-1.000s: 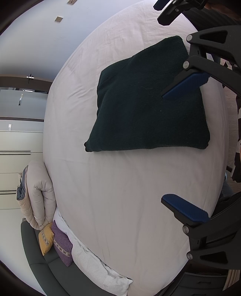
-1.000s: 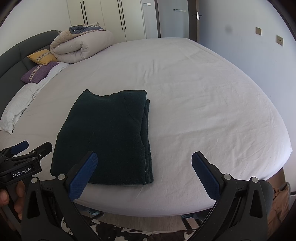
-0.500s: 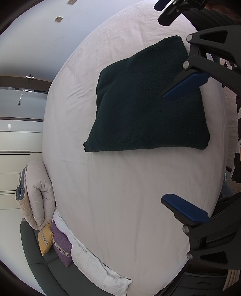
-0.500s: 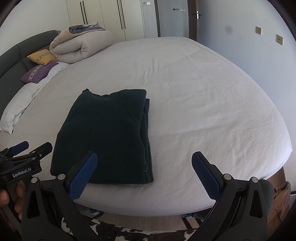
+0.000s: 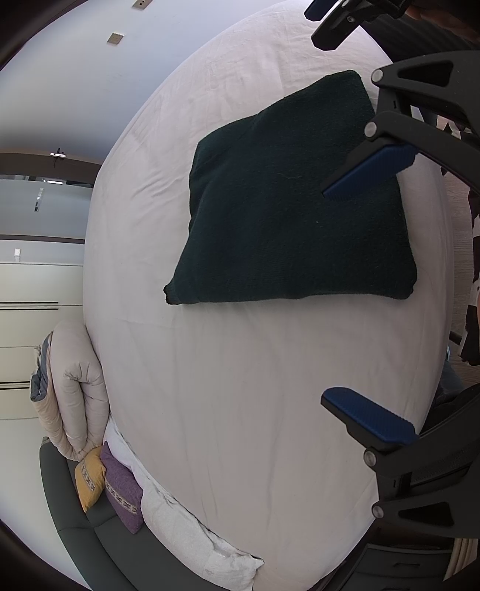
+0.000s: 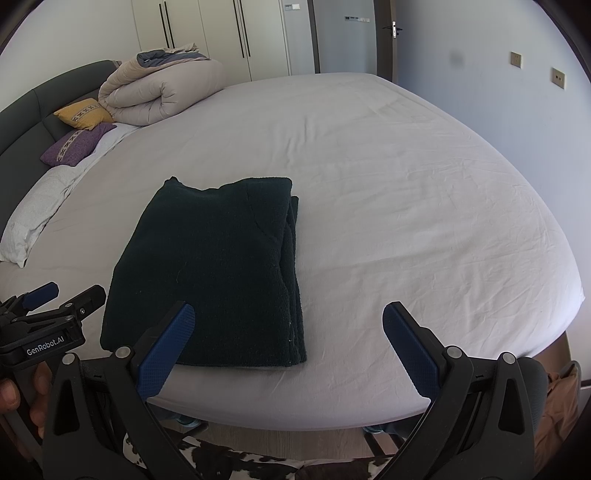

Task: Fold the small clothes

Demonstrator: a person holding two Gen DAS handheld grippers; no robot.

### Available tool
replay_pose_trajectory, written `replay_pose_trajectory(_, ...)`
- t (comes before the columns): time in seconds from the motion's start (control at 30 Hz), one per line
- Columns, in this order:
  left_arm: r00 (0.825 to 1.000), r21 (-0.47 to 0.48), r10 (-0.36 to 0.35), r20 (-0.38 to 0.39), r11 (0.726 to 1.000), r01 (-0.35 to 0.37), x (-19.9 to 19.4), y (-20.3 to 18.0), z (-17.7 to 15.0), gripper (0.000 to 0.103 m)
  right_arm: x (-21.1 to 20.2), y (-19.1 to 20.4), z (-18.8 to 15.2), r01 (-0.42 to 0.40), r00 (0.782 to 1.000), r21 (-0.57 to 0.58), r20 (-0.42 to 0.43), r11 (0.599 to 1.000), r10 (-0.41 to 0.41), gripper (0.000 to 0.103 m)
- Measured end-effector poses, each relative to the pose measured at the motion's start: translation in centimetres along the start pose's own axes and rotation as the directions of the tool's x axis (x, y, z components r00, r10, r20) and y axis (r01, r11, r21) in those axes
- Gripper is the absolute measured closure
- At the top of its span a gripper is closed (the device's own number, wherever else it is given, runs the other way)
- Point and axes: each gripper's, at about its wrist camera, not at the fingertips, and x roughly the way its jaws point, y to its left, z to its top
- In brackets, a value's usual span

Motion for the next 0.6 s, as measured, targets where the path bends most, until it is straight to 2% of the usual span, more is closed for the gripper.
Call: replay_pose_trajectory(0.6,1.0,0.001,-0.001,-0.004,1.0,0.001,0.13,0.11,-0.01,0.0,0.08,0.2,-0.16,0.0,1.0,0.003,-0.007,1.0,0.0,0.0)
